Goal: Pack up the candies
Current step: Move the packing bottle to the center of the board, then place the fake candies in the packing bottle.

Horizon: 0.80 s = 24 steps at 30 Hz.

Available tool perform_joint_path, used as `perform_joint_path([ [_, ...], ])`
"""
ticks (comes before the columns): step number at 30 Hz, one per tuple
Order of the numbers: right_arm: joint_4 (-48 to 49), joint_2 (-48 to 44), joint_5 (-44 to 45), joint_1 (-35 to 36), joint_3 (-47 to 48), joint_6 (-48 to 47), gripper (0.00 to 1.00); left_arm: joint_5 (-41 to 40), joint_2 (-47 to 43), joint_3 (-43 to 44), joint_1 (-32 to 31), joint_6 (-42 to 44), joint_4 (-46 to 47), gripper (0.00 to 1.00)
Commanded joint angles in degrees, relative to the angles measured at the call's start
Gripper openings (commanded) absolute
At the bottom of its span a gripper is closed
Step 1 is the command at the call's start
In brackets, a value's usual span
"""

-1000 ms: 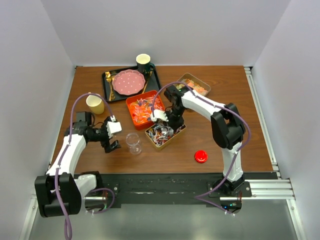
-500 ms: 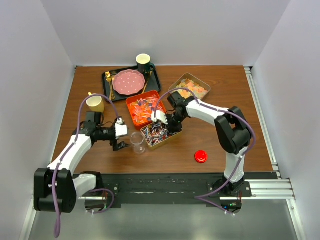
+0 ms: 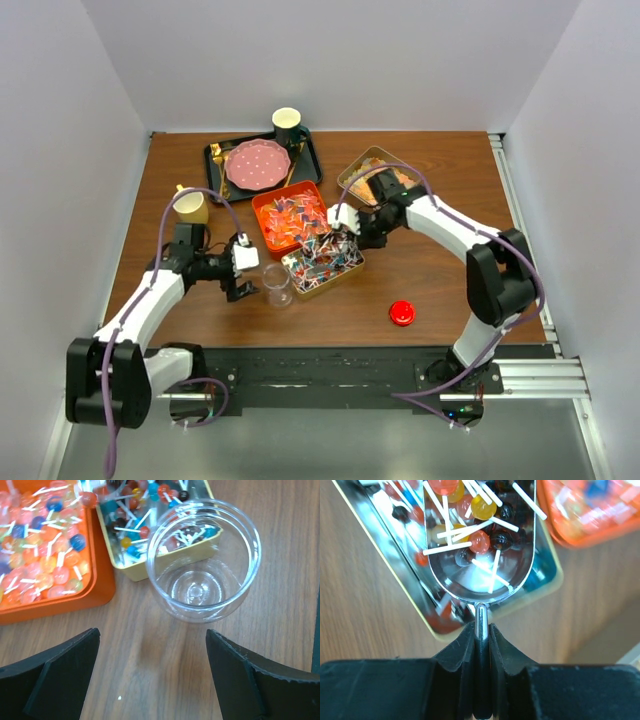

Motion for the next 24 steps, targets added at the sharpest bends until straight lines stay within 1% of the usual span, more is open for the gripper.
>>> perform_joint_path([
  [1, -1.7, -4.4, -4.1, -1.6, 2.7, -2.8, 0.00, -3.6, -3.0, -0.1, 2.7, -9.5, 4.1, 0.93],
  [4, -1.1, -5.7, -5.4, -1.6, 5.3, -1.3, 0.00, -4.2, -2.1, 0.3, 6.1, -12.7, 6.5, 0.93],
  [6, -0.6, -6.1, -6.3, -1.5, 6.9, 1.4, 0.00, -6.0, -1.5, 1.0, 6.7, -14.3, 8.8, 0.93],
  [9, 2.6, -7.0, -8.3, -1.5, 8.7, 6.3, 0.00, -8.9, 0.3, 1.5, 6.9, -20.1, 16.3, 0.93],
  [10, 4.2, -7.0, -8.8, -1.4, 9.6, 7.7, 0.00, -9.4, 1.6, 1.7, 6.8, -24.1, 20.1, 0.93],
  [12, 4.9, -6.4, -9.4, -1.3, 10.8, 11.6, 0.00, -11.4, 3.1, 2.5, 6.9, -28.9, 24.0, 0.93],
  [13, 5.9, -6.4, -9.8, -1.3, 11.7, 12.7, 0.00, -12.1, 4.4, 2.6, 6.9, -33.6, 26.6, 0.93],
  [15, 6.1, -6.5, -10.4, -0.7, 12.6, 14.1, 0.00, -13.9, 5.2, 2.7, 6.9, -37.4, 32.5, 0.93],
  [16, 4.8, -6.5, -10.5, -0.5, 13.8, 13.8, 0.00, -14.3, 5.4, 2.3, 6.8, -40.2, 33.6, 0.93],
  [18, 1.5, -6.1, -10.7, 0.6, 15.6, 9.2, 0.00, -15.0, 5.5, 1.9, 6.9, -41.1, 34.8, 0.93],
  [19, -2.7, -5.6, -10.6, 1.3, 18.1, 7.3, 0.00, -15.1, 5.7, 1.7, 6.9, -40.6, 34.9, 0.93],
  [20, -4.9, -5.0, -10.7, 1.5, 19.4, 3.5, 0.00, -15.4, 5.8, 1.6, 6.9, -40.1, 34.8, 0.93],
  [21, -7.2, -3.5, -10.5, 1.9, 22.4, 1.6, 0.00, -15.8, 5.8, 1.7, 6.9, -39.6, 34.3, 0.93],
  [22, -13.0, -2.5, -9.9, 2.5, 24.4, -0.7, 0.00, -16.4, 5.9, 1.6, 6.9, -38.6, 34.1, 0.93],
  [23, -15.4, -1.6, -9.4, 2.9, 26.1, -4.4, 0.00, -17.2, 5.9, 1.7, 6.9, -38.3, 34.0, 0.93],
  [24, -17.2, 0.1, -8.0, 3.3, 28.7, -6.1, 0.00, -17.7, 6.0, 1.7, 6.9, -37.9, 34.0, 0.93],
])
